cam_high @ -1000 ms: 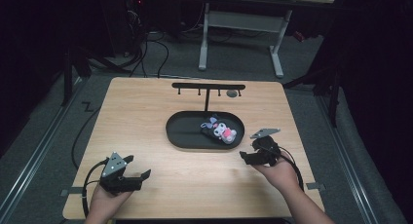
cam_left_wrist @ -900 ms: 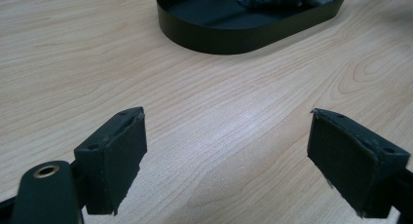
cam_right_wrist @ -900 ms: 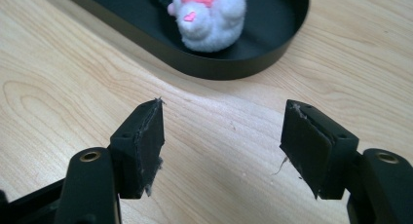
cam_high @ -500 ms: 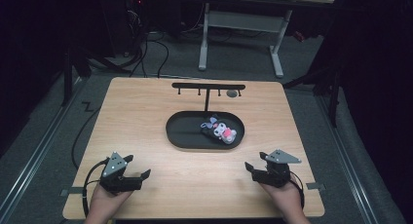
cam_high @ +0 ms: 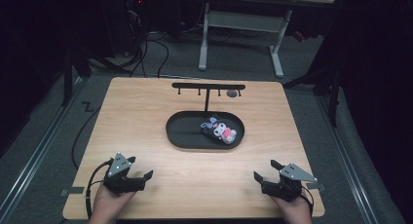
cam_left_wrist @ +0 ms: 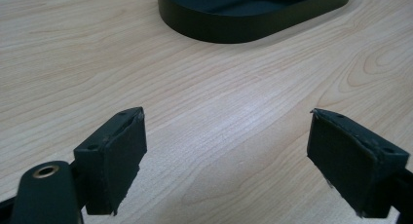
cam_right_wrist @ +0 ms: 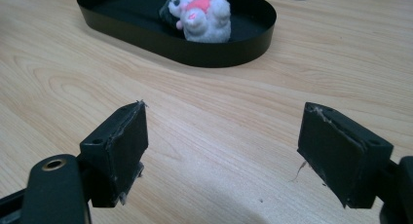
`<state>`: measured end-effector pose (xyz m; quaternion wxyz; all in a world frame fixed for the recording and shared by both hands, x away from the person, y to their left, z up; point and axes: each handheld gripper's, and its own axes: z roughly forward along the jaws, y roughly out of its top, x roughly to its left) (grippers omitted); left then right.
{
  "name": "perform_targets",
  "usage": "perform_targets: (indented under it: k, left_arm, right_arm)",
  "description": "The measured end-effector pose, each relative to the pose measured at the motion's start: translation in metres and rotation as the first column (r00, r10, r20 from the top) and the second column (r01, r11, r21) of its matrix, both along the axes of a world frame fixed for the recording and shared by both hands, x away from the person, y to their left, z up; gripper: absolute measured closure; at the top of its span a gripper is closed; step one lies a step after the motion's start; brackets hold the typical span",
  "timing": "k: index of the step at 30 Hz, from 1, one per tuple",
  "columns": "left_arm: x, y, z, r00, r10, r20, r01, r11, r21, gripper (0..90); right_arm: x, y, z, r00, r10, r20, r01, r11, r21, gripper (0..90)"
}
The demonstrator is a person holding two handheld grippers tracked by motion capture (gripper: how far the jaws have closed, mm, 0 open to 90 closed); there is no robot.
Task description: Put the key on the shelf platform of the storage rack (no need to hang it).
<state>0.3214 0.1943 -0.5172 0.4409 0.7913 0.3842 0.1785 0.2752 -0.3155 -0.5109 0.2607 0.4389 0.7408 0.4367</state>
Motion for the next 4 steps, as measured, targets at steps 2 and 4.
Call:
perform_targets:
  k: [2, 4]
  left_arm:
    - [-0.0011, 0.0002, 0.0000, 1.0000, -0.005, 0.000, 0.005, 1.0000, 0.008, 15.1]
    - [-0.0016, 0.0016, 0.0001, 1.0000, -0.002, 0.001, 0.002, 1.0000, 0.000, 15.0]
  right_arm:
    - [0.0006, -0.0011, -0.0007, 1.0000, 0.002, -0.005, -0.002, 1.000, -0.005, 18.7]
    - [0.0007, -0.0010, -0.0005, 1.0000, -0.002, -0.007, 0.002, 1.000, 0.004, 18.6]
